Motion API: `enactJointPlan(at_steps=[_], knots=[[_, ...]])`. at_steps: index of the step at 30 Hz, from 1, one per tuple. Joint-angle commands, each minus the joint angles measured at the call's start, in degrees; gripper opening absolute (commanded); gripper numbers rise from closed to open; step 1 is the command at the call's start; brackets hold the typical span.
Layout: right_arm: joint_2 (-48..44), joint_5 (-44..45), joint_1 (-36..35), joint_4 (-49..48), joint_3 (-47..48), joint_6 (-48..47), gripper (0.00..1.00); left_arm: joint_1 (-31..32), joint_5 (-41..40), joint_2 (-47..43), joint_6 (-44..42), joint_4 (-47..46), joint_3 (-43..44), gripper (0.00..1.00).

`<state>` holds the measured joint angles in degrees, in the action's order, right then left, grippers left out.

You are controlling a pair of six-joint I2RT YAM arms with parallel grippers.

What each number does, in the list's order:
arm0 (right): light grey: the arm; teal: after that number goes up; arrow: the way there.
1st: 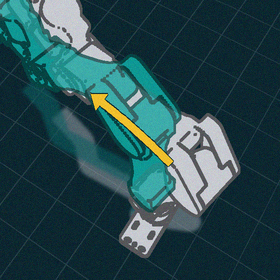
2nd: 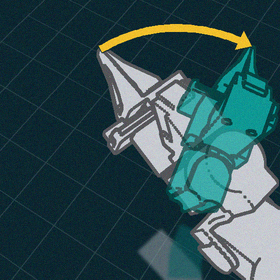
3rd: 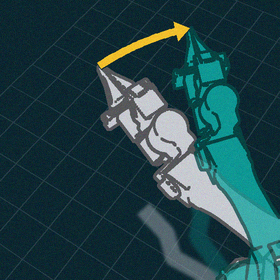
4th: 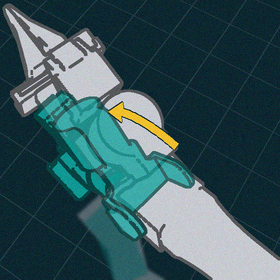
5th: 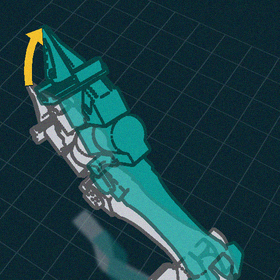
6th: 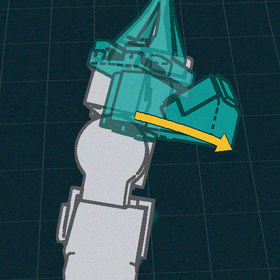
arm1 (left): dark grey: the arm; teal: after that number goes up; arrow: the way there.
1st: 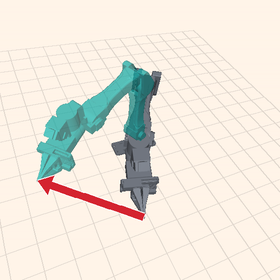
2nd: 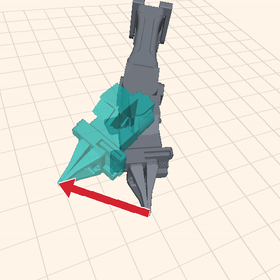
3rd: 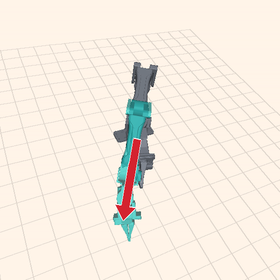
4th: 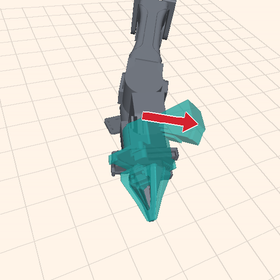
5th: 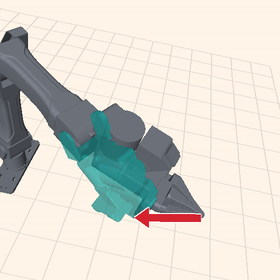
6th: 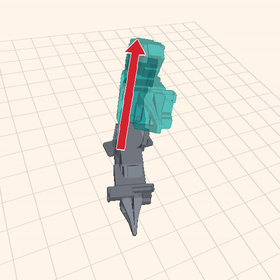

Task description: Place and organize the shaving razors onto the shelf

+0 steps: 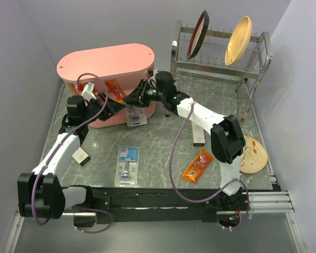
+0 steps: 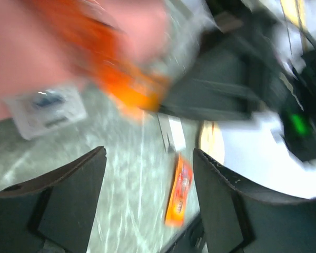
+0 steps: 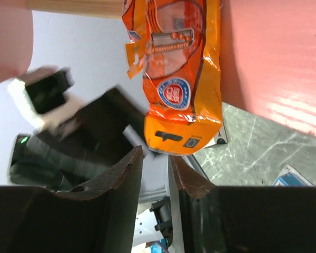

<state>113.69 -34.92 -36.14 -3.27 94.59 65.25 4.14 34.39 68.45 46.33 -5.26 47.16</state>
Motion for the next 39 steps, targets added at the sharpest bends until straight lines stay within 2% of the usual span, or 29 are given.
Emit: enactJointPlan(at_steps=[1, 3, 6, 7, 8, 9, 11, 14, 19, 25, 27, 30, 31, 35, 39], knots=[[0.7, 0.6, -0.3, -3.6, 1.9, 1.7, 0.32, 0.9, 12.1, -10.0, -16.2, 15.0, 5.8, 0.72], [0.9, 0.5, -0.3, -4.3, 1.8, 2.2, 0.29, 0.8, 14.2, -12.2, -20.4, 20.2, 5.0, 0.72], [1.3, 0.5, -0.5, -5.3, 2.1, 2.9, 0.27, 0.7, 12.5, -16.9, -27.4, 30.8, 4.0, 0.72], [1.4, 0.6, -0.5, -5.4, 2.2, 3.2, 0.27, 0.7, 12.7, -19.1, -32.0, 32.8, 3.8, 0.72], [1.5, 0.6, -0.4, -5.6, 2.4, 3.3, 0.27, 0.8, 12.5, -20.2, -32.0, 35.0, 3.6, 0.72], [1.7, 0.6, -0.6, -6.0, 2.6, 3.5, 0.27, 0.7, 10.3, -20.8, -31.8, 35.8, 4.3, 0.73], [2.1, 0.7, -0.6, -6.2, 3.1, 3.7, 0.26, 0.5, 12.6, -20.5, -35.7, 37.3, 5.2, 0.73], [3.0, 0.9, -1.1, -6.2, 4.4, 3.8, 0.25, 0.1, 11.1, -20.5, -38.1, 39.4, 6.8, 0.72], [3.9, 1.3, -1.9, -6.0, 5.3, 4.1, 0.25, -1.7, 3.1, -21.8, -38.4, 40.5, 10.0, 0.68], [3.8, 1.3, -2.4, -6.1, 5.1, 4.4, 0.24, -5.7, -1.2, -22.6, -38.4, 42.1, 14.2, 0.63], [3.2, 0.8, -2.4, -6.3, 4.6, 4.0, 0.27, -6.2, -3.2, -23.3, -39.5, 43.3, 15.3, 0.63], [0.7, -1.1, -1.7, -8.2, 2.2, 2.6, 0.40, -6.3, -7.8, -26.2, -45.7, 43.1, 14.8, 0.69], [-1.4, -1.8, -1.4, -8.6, 0.4, 1.0, 0.45, -6.3, -8.9, -27.1, -49.1, 40.9, 13.2, 0.71], [-8.2, -3.7, -0.3, -7.0, -5.7, -5.4, 0.55, -6.3, -14.4, -31.4, -64.0, 33.1, 7.2, 0.76], [-14.2, -2.1, 2.6, -4.7, -11.0, -13.6, 0.59, -6.3, -17.1, -31.5, -70.3, 24.3, 2.2, 0.77]])
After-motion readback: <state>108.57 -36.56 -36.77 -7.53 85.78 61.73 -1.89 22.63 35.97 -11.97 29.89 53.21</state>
